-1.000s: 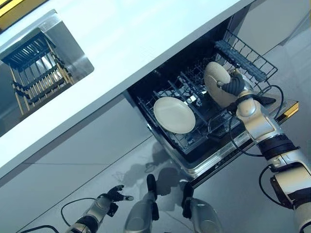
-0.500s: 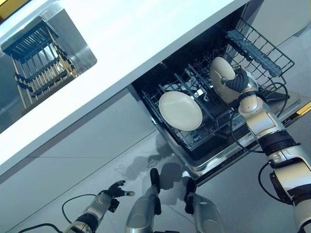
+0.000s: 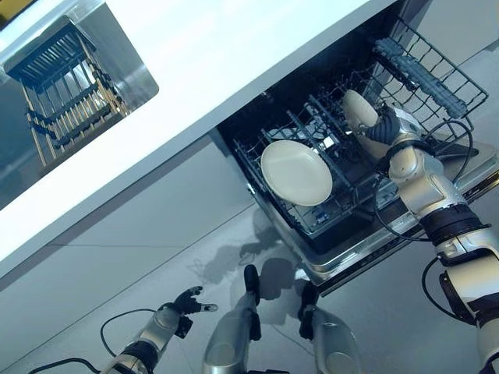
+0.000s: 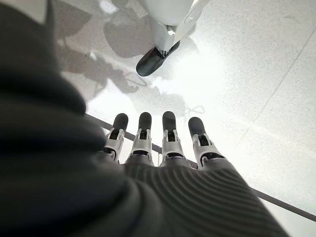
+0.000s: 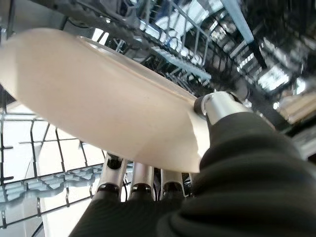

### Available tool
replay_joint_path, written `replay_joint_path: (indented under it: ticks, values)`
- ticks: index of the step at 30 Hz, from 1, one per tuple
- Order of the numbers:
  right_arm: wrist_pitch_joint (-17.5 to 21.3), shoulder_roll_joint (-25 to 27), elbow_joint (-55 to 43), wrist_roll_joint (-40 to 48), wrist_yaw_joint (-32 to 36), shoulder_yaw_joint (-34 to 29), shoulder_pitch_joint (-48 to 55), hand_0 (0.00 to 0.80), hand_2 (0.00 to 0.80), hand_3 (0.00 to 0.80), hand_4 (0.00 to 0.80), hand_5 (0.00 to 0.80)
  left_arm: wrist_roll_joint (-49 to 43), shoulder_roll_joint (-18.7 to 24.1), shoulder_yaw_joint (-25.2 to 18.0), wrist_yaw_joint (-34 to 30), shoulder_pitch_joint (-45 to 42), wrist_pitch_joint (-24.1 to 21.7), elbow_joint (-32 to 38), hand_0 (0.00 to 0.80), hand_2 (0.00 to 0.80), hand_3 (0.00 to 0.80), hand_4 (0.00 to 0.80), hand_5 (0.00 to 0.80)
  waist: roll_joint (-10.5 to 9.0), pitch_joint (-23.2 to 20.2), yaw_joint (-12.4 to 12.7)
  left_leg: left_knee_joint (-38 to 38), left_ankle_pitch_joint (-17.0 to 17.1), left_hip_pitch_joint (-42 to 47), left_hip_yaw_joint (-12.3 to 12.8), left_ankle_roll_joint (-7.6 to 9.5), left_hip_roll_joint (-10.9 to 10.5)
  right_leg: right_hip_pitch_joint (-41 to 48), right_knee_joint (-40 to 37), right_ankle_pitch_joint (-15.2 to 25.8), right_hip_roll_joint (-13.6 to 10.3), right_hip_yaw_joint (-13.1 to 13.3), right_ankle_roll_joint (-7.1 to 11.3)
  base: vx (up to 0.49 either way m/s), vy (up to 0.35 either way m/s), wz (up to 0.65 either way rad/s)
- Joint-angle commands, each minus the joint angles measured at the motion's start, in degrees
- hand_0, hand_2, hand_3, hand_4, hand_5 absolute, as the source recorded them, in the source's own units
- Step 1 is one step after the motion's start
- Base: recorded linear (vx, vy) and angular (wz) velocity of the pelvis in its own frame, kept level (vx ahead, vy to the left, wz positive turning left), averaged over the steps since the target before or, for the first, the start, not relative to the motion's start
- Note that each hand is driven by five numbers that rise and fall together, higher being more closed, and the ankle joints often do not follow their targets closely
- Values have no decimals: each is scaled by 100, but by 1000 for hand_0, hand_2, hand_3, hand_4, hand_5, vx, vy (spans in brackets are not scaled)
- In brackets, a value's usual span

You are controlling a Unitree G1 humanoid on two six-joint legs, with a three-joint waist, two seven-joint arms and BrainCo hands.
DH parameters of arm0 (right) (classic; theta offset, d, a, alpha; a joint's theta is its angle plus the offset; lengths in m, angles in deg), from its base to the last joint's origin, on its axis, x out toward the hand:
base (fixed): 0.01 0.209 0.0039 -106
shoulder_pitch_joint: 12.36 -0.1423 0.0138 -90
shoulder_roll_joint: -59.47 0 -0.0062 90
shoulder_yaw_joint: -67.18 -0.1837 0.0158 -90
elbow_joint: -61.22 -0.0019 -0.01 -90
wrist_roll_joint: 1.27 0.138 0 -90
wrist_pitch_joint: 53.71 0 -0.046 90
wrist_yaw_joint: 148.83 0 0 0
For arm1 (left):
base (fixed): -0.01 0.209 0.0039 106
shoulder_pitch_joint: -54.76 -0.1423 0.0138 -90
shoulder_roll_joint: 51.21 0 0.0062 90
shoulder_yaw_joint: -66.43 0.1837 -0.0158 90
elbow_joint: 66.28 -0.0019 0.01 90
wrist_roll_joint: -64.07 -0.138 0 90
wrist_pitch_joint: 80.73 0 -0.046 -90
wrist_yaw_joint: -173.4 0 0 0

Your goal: Take plates into dishwasher

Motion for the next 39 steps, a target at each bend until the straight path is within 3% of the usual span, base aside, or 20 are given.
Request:
replay_joint_path:
  ticks: [1,12,35,36,37,38,39]
  values:
    - [-25,317,437,-504,192,482,-746,800,800,800,800,800,157,273,187,-19,72,67,96,0,0,0,0,0,-292,112,175,-26,-781,33,-96,299,-400,41,-304,-159,-221,299,189,0,0,0]
    - [-156,232,763,-482,314,675,-845,800,800,800,800,800,186,316,240,-30,116,117,186,0,0,0,0,0,-281,168,246,-26,-752,-25,-107,319,-397,-44,-224,-165,-242,221,194,4,-2,2]
    - [-502,20,1061,-285,-176,468,-869,800,800,800,800,800,276,291,299,-11,87,105,284,0,0,0,0,0,-210,217,304,-26,-738,-66,-21,320,-393,-84,-268,-108,-282,89,223,0,0,0]
    - [-508,13,1062,-296,-187,464,-866,784,784,784,784,784,279,288,302,-10,81,101,282,0,0,0,0,0,-209,215,304,-26,-737,-66,-18,320,-393,-87,-264,-108,-283,86,223,0,0,0]
    - [-507,8,1067,-307,-212,451,-852,687,687,687,687,687,276,283,303,-12,72,106,282,0,0,0,0,0,-211,212,302,-26,-740,-60,-14,321,-390,-88,-254,-111,-285,82,224,0,0,0]
    - [-499,5,1069,-320,-231,448,-845,458,458,458,458,458,280,283,307,-11,70,109,284,0,0,0,0,0,-211,210,301,-26,-740,-58,-13,323,-391,-92,-250,-113,-286,83,226,0,0,0]
    - [-499,4,1069,-320,-235,449,-844,314,314,314,314,314,282,284,308,-12,70,109,284,0,0,0,0,0,-212,209,300,-26,-739,-58,-12,323,-391,-94,-249,-112,-285,85,226,0,0,0]
